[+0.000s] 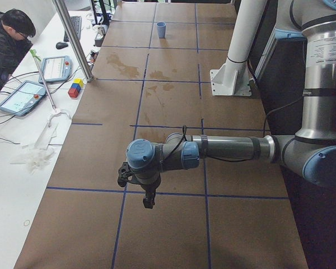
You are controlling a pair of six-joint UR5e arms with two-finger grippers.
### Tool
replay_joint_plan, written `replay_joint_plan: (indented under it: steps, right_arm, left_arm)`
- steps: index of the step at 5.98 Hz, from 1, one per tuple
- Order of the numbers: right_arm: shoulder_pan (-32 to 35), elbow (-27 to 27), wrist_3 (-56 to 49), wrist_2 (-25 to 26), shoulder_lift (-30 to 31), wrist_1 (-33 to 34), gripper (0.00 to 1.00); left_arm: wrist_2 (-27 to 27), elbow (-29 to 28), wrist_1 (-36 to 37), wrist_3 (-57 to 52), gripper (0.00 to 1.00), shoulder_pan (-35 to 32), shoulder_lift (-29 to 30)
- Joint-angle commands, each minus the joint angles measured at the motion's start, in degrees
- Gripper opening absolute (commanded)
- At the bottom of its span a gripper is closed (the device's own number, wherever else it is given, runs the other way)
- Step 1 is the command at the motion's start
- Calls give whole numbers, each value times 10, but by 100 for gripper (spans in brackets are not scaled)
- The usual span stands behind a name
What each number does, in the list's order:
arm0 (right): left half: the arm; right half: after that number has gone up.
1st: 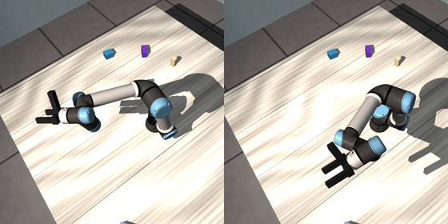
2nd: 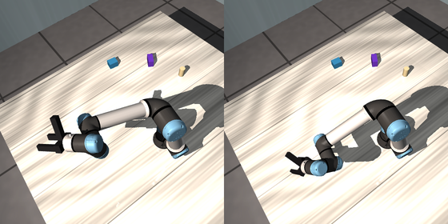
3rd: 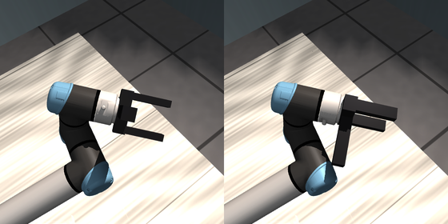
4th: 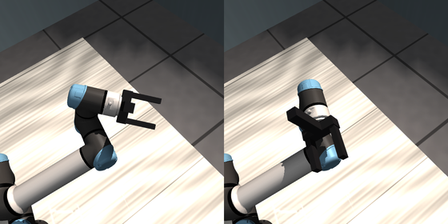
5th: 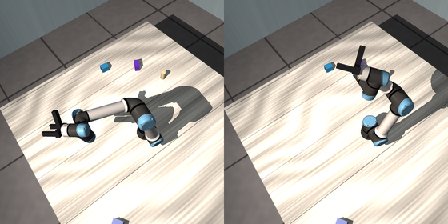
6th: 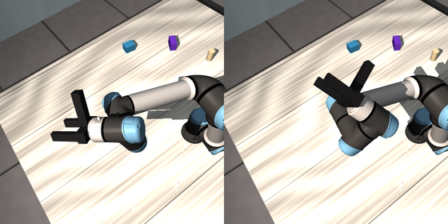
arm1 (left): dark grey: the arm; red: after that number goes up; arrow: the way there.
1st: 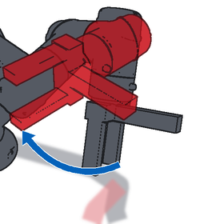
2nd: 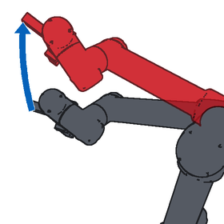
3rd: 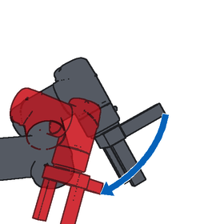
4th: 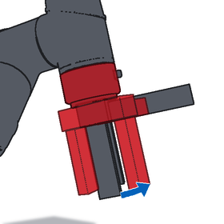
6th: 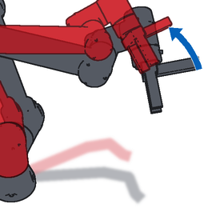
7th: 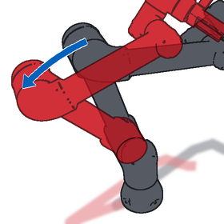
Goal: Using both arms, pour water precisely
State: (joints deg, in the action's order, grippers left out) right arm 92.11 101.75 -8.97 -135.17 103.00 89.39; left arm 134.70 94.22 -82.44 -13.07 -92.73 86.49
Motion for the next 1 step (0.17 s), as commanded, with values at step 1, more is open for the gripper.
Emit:
replay_joint_plan:
  steps: [1]
  right_arm:
    - [0, -1, -1, 1, 0, 0, 100]
  left_arm:
    - [0, 0, 0, 0, 100, 0, 0]
